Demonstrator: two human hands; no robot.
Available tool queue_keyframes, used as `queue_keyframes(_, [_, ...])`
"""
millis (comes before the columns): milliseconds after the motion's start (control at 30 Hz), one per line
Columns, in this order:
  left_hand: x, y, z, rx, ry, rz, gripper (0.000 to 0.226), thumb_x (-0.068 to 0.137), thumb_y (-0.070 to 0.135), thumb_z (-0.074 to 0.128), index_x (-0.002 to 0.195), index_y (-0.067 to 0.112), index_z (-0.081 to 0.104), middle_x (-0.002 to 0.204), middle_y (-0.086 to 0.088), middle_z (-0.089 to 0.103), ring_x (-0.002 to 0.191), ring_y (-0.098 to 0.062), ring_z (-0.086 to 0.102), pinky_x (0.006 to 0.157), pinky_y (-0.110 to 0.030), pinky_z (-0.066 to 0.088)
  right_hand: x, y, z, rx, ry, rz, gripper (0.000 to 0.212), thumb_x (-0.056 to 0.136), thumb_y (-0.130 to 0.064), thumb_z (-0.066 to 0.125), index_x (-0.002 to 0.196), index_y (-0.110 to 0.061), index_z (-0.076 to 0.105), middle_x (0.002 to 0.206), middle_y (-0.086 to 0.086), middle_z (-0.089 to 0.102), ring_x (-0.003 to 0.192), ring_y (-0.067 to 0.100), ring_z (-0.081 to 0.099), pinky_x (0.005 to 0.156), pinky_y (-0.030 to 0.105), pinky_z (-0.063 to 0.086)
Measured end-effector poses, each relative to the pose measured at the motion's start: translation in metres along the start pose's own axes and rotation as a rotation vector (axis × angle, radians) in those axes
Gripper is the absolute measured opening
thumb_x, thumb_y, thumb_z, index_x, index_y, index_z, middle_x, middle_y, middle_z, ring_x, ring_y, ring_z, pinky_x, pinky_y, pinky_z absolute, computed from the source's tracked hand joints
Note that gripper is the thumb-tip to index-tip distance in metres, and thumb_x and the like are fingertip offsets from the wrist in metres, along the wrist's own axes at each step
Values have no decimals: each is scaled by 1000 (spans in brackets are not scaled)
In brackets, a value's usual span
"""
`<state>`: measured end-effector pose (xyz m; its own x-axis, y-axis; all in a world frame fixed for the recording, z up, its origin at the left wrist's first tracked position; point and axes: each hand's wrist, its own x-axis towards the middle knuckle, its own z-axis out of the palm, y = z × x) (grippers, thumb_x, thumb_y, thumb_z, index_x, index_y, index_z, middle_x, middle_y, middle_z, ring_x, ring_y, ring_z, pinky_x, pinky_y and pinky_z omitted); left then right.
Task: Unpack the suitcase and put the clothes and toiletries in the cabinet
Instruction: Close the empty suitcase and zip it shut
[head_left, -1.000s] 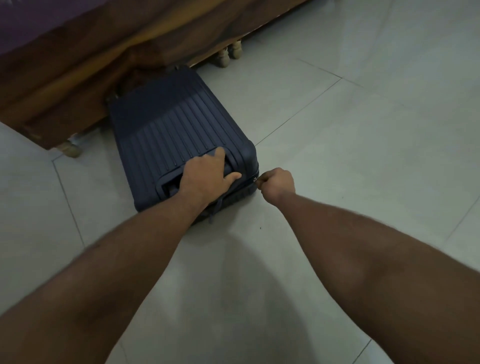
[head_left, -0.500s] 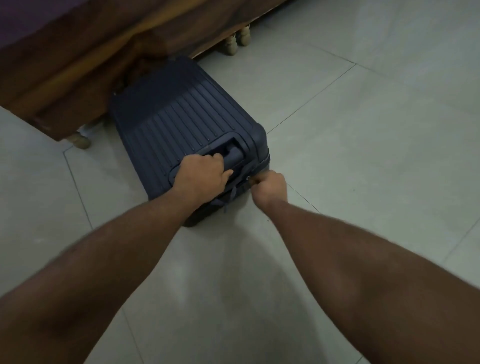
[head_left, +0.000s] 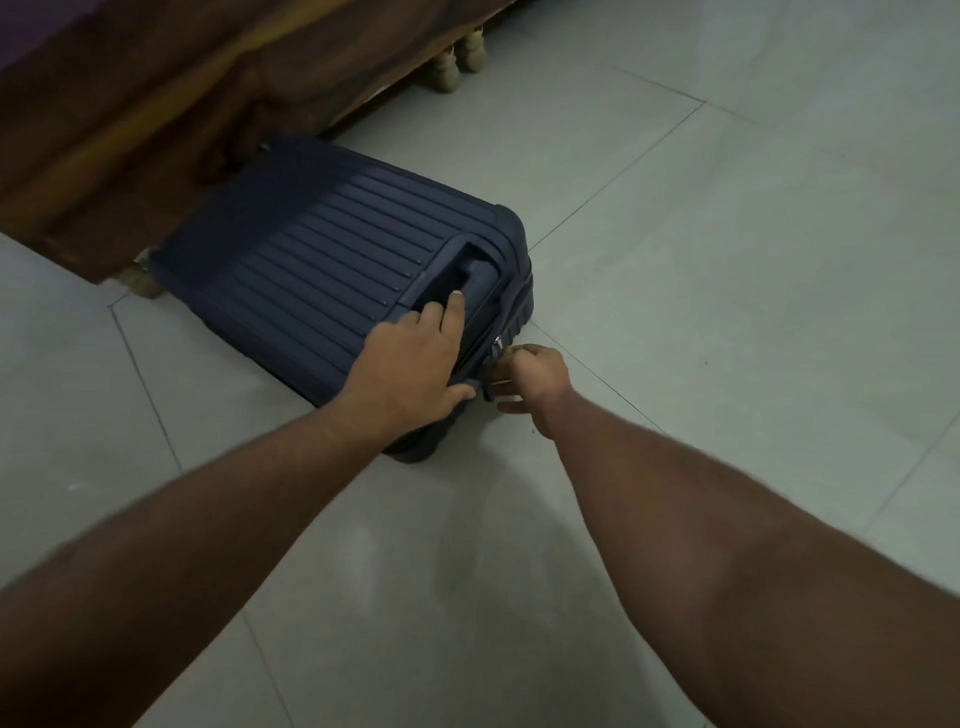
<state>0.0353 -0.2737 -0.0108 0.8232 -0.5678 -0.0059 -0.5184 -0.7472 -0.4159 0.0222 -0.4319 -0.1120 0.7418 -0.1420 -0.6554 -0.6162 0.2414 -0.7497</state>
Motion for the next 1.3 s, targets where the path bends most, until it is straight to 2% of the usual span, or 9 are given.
queue_keyframes(167, [-12, 13, 7, 91, -87, 21, 136, 67, 67, 82, 161, 11, 2, 125, -18, 46, 104, -29, 54, 81, -42, 52, -13, 16, 4, 68, -70, 11, 33, 72, 4, 83, 97, -11, 68, 95, 19, 78, 86, 37, 78, 68, 43, 65])
queue_keyframes(267, [-13, 13, 4, 101, -111, 19, 132, 69, 51, 85, 161, 12, -1, 126, -19, 42, 106, -30, 50, 85, -42, 49, -16, 19, 10, 179, 2, -20, 19, 77, 7, 81, 86, -6, 70, 96, 26, 76, 82, 41, 77, 70, 47, 66])
queue_keyframes(400, [-5, 2, -8, 5, -105, -10, 130, 66, 43, 87, 161, 15, 2, 122, -15, 43, 104, -26, 50, 83, -38, 50, -20, 1, 15, 284, 63, -71, 3, 87, 3, 74, 88, 2, 77, 87, 23, 77, 75, 39, 77, 69, 44, 66])
queue_keyframes(667, [5, -21, -26, -125, -80, -89, 133, 59, 44, 91, 161, 21, 9, 120, -12, 48, 99, -27, 58, 74, -38, 50, -28, -19, 39, -33, 94, -189, 10, 79, -8, 87, 83, -17, 83, 77, 4, 78, 59, 17, 71, 50, 25, 57])
queue_keyframes(800, [2, -23, -28, -129, -95, -88, 135, 58, 42, 93, 161, 21, 9, 120, -11, 49, 97, -26, 59, 72, -36, 48, -25, -31, 49, -109, 251, -96, 14, 70, -8, 86, 69, -14, 73, 65, 2, 73, 58, 20, 72, 56, 39, 65])
queue_keyframes(933, [0, -26, -28, -162, -81, -90, 133, 59, 43, 92, 161, 22, 9, 123, -10, 49, 100, -26, 60, 77, -39, 53, -29, -28, 41, 113, 126, 20, 29, 73, 1, 88, 72, -11, 62, 58, 13, 68, 48, 23, 66, 58, 46, 65])
queue_keyframes(1100, [9, -39, -35, -199, -51, -118, 133, 57, 44, 93, 160, 24, 11, 123, -9, 51, 98, -25, 61, 73, -38, 49, -26, -38, 41, 367, -21, -58, 3, 93, 3, 70, 91, 2, 73, 78, 19, 73, 59, 25, 72, 61, 36, 65])
queue_keyframes(1200, [19, -45, -42, -216, -44, -129, 133, 54, 43, 93, 159, 24, 13, 124, -9, 52, 101, -27, 62, 75, -40, 51, -25, -48, 39, 441, -97, -28, 14, 96, 9, 61, 100, 2, 73, 92, 20, 74, 72, 28, 75, 74, 39, 66])
queue_keyframes(1300, [21, -46, -46, -230, -52, -135, 133, 53, 43, 93, 158, 24, 16, 126, -9, 53, 102, -28, 63, 78, -43, 53, -27, -55, 36, 295, -186, -49, 31, 93, 18, 58, 116, 0, 70, 99, 18, 72, 78, 30, 75, 77, 41, 66])
